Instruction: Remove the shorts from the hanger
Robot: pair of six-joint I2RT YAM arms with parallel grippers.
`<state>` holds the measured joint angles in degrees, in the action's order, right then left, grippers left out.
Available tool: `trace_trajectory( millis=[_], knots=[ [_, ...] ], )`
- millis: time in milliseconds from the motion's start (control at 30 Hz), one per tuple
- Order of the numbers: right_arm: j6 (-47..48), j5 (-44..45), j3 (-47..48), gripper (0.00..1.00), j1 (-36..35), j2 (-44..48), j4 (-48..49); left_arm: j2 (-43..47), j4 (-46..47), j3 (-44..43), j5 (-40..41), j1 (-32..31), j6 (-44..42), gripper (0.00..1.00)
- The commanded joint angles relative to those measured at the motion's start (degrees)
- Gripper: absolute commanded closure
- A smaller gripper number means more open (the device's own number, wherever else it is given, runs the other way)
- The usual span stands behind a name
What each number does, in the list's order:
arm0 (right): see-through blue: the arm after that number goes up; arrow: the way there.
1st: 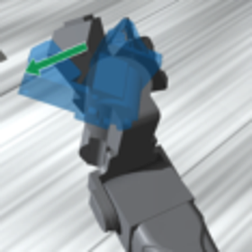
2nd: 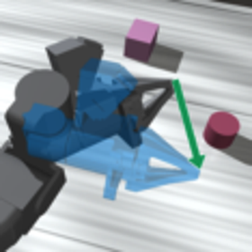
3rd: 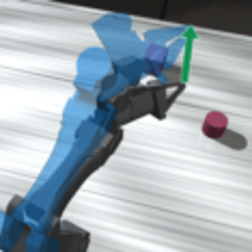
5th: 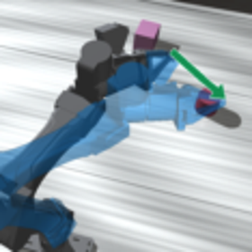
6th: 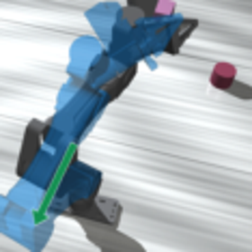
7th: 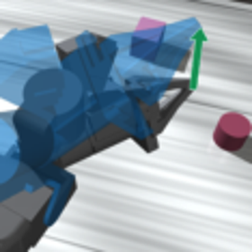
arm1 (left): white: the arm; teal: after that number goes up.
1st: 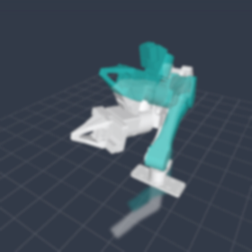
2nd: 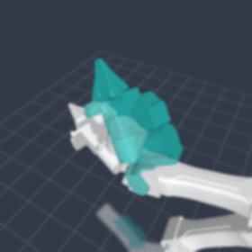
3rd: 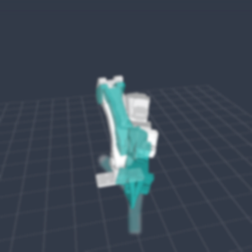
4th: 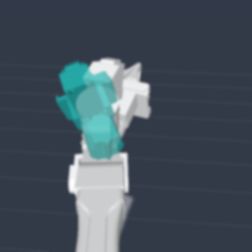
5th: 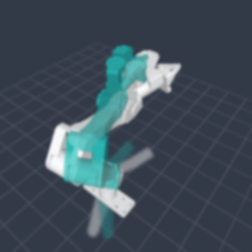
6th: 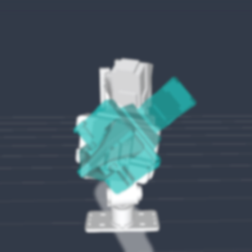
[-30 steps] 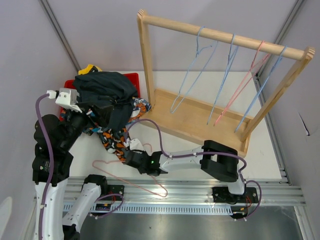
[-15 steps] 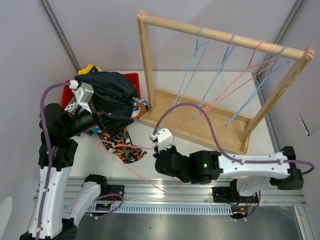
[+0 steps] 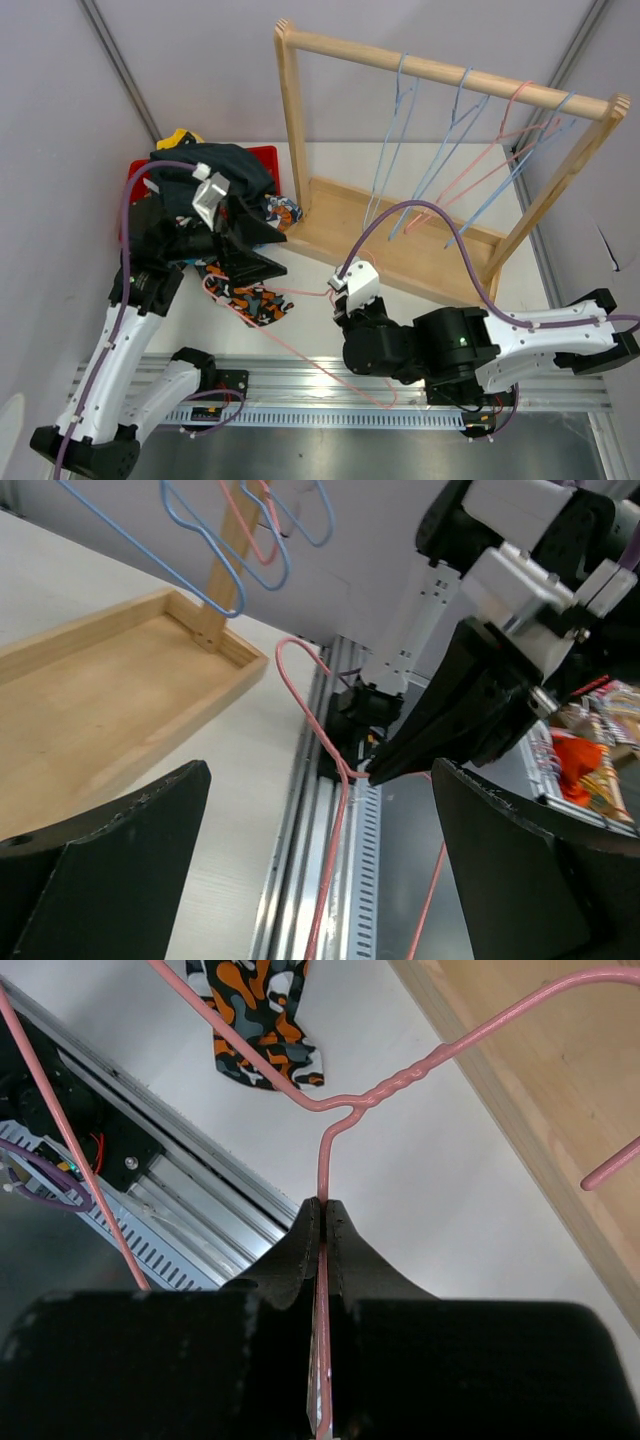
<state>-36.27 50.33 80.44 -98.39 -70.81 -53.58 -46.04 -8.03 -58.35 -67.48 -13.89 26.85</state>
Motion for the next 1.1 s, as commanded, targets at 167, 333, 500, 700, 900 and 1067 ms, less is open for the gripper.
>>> trace_trajectory(
  millis=[167, 333, 500, 700, 900, 1067],
  knots=[
    [7.7, 5.1, 11.7, 1.00, -0.7, 1.2, -0.3, -4.5, -8.0, -1.3, 4.0, -12.7, -8.3, 0.04],
    [10.7, 4.8, 13.5, 1.00, -0.7, 1.5, 1.4, -5.3, -7.0, -0.5, 6.4, -16.0, -7.3, 0.25],
    [11.0, 4.5, 13.0, 1.00, -0.7, 1.7, 2.3, -5.9, -6.9, -0.5, 8.2, -17.7, -7.7, 0.40],
    [10.5, 4.9, 10.8, 1.00, -0.7, 3.0, 3.5, -6.5, -5.5, -0.7, 9.1, -19.0, -7.1, 0.96],
    [10.0, 5.3, 8.8, 1.00, 0.0, 4.0, 4.0, -4.8, -4.5, -0.8, 11.9, -19.9, -5.8, 1.00],
    [9.1, 6.2, 7.3, 0.95, 0.5, 5.4, 3.8, -3.8, -8.2, -1.9, 18.8, -20.0, -7.2, 1.00]
  ],
)
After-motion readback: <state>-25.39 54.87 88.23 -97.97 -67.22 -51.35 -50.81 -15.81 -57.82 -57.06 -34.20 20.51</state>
